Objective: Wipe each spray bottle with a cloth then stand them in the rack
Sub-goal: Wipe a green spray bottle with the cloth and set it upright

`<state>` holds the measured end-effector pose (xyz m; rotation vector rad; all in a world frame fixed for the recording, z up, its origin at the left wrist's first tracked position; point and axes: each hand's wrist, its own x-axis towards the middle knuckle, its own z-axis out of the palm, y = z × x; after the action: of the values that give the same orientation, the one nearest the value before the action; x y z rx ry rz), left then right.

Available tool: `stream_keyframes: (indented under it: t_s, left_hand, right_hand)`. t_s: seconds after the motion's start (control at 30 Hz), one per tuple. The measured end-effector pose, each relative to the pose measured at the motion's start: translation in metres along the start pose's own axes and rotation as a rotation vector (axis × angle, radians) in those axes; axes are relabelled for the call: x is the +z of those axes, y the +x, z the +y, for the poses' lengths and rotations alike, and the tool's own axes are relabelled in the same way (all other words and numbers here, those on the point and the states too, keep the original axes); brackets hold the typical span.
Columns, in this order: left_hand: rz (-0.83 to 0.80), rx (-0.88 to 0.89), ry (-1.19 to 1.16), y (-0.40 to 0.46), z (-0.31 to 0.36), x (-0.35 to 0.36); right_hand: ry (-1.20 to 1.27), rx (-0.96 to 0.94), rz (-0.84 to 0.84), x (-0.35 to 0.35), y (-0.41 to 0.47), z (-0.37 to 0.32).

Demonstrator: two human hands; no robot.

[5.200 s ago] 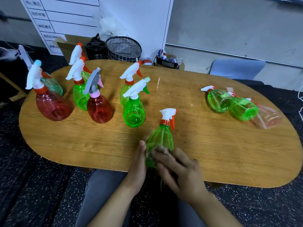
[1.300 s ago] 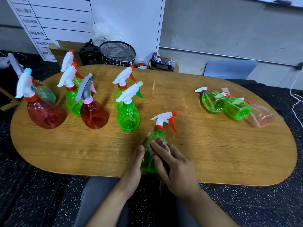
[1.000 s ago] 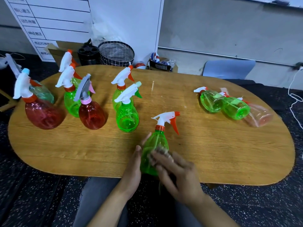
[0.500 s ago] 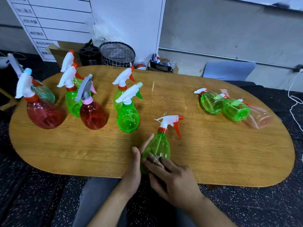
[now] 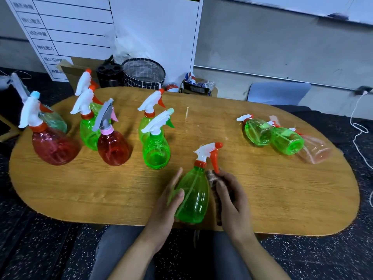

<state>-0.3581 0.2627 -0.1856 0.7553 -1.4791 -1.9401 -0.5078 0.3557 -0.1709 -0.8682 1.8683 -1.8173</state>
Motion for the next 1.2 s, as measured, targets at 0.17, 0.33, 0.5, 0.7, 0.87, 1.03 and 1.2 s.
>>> stream_keyframes:
  t_s: [0.17, 0.33, 0.5, 0.7, 0.87, 1.03, 1.2]
  left_hand:
    - [-0.033, -0.061, -0.028, 0.000, -0.005, -0.004]
    - [-0.017, -0.032, 0.036, 0.001, -0.014, -0.012]
    - [-0.018, -0.011, 0.082, 0.002, -0.010, -0.010]
    - [-0.042, -0.032, 0.064, 0.000, -0.010, -0.008]
    - [-0.072, -0.029, -0.071, -0.002, -0.012, -0.004]
    - [-0.044, -0.040, -0.055, -0.004, -0.002, -0.003]
    - [-0.077, -0.023, -0.079, -0.002, -0.001, -0.001]
  right_hand:
    - [-0.261, -0.170, -0.129, 0.016, 0.012, -0.013]
    - [-0.542, -0.433, -0.244, 0.016, -0.009, 0.000]
    - [-0.720, -0.841, -0.454, 0.001, -0.030, 0.015]
    - [-0.378, -0.550, -0.289, -0.004, -0.022, -0.005]
    - [-0.701, -0.493, -0.111, 0.020, 0.004, -0.016]
    - [-0.872, -0.768, -0.253, 0.023, -0.022, -0.007]
    - [-0.871, -0.919, -0.400, 0.006, -0.040, 0.003]
